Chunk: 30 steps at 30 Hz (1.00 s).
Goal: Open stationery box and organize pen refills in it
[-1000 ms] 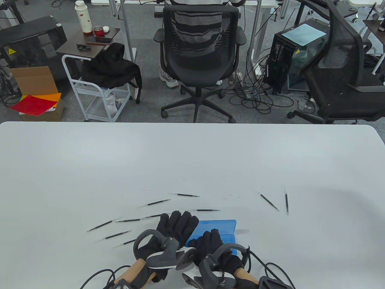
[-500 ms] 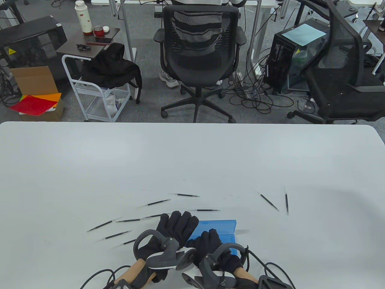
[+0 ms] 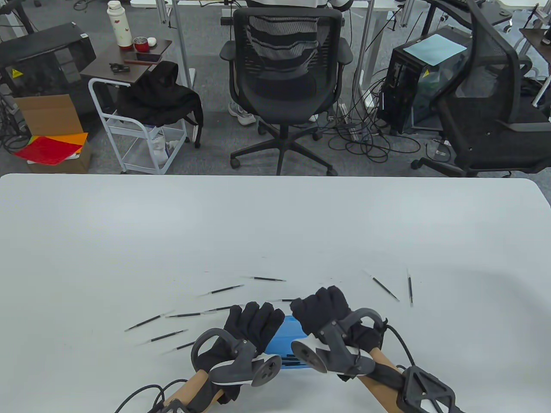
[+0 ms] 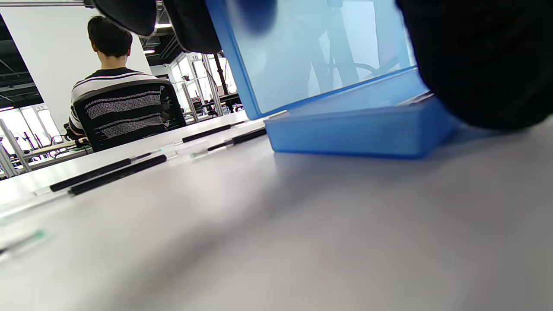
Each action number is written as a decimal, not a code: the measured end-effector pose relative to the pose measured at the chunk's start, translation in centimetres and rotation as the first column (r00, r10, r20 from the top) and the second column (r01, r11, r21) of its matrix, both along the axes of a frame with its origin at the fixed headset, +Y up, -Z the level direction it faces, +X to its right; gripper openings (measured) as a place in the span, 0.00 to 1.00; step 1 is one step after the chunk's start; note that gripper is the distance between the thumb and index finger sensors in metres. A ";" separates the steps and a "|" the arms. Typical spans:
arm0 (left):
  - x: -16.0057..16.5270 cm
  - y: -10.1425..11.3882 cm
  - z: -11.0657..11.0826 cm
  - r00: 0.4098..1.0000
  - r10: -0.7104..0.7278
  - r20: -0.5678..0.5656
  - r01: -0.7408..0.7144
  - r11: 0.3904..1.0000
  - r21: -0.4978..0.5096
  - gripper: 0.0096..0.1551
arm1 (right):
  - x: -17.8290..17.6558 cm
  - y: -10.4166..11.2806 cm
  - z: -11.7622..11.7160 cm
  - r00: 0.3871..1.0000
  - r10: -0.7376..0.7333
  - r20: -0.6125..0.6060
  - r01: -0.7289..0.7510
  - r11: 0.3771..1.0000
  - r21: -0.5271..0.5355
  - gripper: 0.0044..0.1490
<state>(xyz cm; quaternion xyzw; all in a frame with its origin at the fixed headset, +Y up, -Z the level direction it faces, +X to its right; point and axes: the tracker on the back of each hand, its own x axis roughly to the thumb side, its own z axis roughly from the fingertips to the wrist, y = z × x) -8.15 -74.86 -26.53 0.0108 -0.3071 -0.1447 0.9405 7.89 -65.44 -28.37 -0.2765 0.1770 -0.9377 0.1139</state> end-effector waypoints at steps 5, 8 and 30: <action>0.0 0.0 0.1 1.000 -0.003 0.002 0.003 1.000 0.013 0.79 | 1.2 -0.6 -4.5 0.999 0.014 0.033 -0.012 0.998 -0.063 0.33; 0.1 0.0 0.1 1.000 -0.004 0.003 0.004 1.000 0.016 0.79 | 1.8 -1.5 -6.7 0.999 0.011 0.046 -0.006 0.993 -0.114 0.33; 0.4 0.0 0.8 0.999 -0.030 0.015 0.029 0.998 0.057 0.79 | 0.7 -7.7 -12.1 0.997 0.069 -0.030 -0.076 0.908 -0.411 0.41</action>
